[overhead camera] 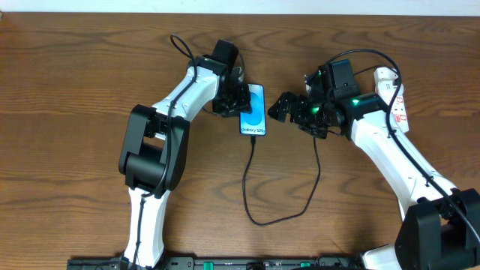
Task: Plug charger to phone and switch on socket
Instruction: 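Lower the phone flat onto the table with the left gripper and release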
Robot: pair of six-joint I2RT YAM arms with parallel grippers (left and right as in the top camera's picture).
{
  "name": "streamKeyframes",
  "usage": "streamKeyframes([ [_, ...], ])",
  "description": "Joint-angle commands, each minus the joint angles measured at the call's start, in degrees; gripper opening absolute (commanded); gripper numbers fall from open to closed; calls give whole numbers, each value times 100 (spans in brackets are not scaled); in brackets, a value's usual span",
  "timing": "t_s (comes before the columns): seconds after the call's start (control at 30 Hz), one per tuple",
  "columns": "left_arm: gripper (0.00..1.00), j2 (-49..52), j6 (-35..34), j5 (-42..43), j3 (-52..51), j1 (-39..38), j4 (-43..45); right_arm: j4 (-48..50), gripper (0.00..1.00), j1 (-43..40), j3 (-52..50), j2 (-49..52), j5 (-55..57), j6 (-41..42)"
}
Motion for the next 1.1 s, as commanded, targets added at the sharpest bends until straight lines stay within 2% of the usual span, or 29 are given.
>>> streamKeyframes([
  [0.0, 40, -9, -13, -400, -48, 4, -68, -4, 99, 28, -26, -52, 83, -111],
  [0.13, 44, -9, 4, -417, -48, 4, -79, -26, 99, 28, -48, -52, 85, -111],
  [0.2, 55, -9, 4, -417, -48, 4, -81, -31, 99, 28, -59, -52, 98, -111],
  [0.3, 61, -9, 50, -417, -46, 11, -76, -184, 99, 28, -61, -52, 308, -109],
  [0.47, 75, -173, 586, -490, -39, 11, -144, -619, 99, 24, -61, -52, 848, -109],
  [0.57, 84, -518, 581, -1152, -24, 11, -275, -748, 99, 24, -61, -52, 1027, -111],
  [0.63, 95, -942, 581, -1832, -24, 11, -424, -754, 99, 24, -61, -52, 1023, -111],
  [0.93, 96, -3211, 584, -3351, -24, 92, -1071, -905, 99, 28, -61, -52, 1091, -254],
  [1.07, 96, -4096, 586, -3700, -24, 264, -1434, -903, 99, 22, -61, -52, 1113, -323],
])
